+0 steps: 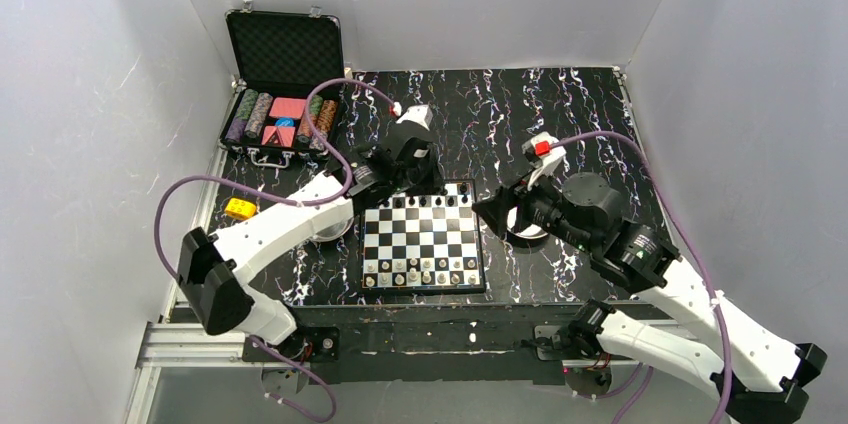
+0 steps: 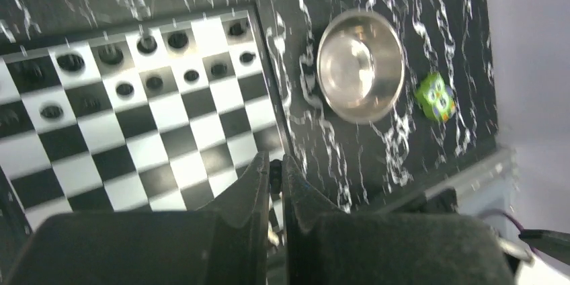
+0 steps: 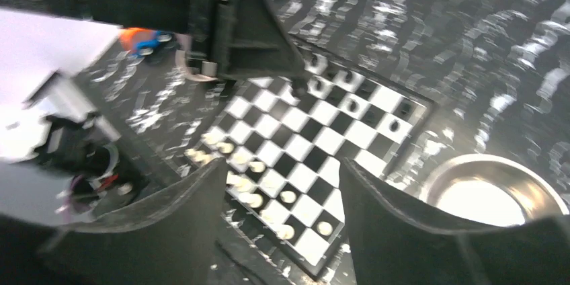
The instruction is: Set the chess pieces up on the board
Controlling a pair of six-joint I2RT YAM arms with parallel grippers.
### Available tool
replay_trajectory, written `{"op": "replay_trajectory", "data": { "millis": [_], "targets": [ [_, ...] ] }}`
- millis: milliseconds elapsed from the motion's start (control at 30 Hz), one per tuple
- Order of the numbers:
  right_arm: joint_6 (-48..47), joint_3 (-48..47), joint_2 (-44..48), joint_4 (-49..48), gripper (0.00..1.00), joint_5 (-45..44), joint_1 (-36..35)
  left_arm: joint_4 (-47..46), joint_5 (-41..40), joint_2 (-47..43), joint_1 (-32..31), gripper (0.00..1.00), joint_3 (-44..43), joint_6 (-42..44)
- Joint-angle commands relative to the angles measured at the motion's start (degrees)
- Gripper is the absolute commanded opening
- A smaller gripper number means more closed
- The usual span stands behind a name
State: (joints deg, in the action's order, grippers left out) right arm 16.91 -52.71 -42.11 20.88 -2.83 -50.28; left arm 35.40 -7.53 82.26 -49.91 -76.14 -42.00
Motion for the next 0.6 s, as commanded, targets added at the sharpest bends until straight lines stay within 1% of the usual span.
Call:
{"op": "replay_trajectory", "data": {
  "millis": [0,33,67,133,167,200,233,300,567],
  "targets": [
    [8.65,-2.08,-1.14,11.47,0.71,-19.69,0.41,-9.65,-10.55,7.01,-0.19,0.00,0.32,8.27],
    [10.69,-1.73,-1.17,12.49,0.72,-19.77,1.48,-11.90,-10.88,8.49,-0.19,0.00,0.60,9.52],
    [13.15,-0.69,-1.56,14.28,0.72,-17.00,5.63,-14.29,-10.85,10.96,-0.10,0.00,0.65,10.57],
    [16.31,1.96,-2.29,14.95,0.70,-5.86,17.01,-18.71,-10.15,13.83,-0.10,0.00,1.61,10.98],
    [16.38,3.46,-2.57,14.04,0.69,-0.74,21.90,-21.00,-10.63,14.61,-0.10,0.00,2.66,11.02],
    [15.78,4.29,-2.93,13.46,0.69,2.12,24.55,-21.97,-11.17,15.24,-0.10,0.00,2.87,11.17],
    [15.41,4.69,-3.35,13.16,0.69,4.98,25.97,-23.47,-11.62,15.82,-0.10,0.00,3.35,11.50],
    [14.93,5.45,-3.51,12.65,0.68,7.13,27.20,-26.41,-12.60,17.46,-0.10,0.00,3.76,13.49],
    [15.89,7.49,-2.31,12.20,0.68,8.10,28.02,-29.49,-15.22,21.23,-0.10,0.00,3.43,17.38]
  ]
}}
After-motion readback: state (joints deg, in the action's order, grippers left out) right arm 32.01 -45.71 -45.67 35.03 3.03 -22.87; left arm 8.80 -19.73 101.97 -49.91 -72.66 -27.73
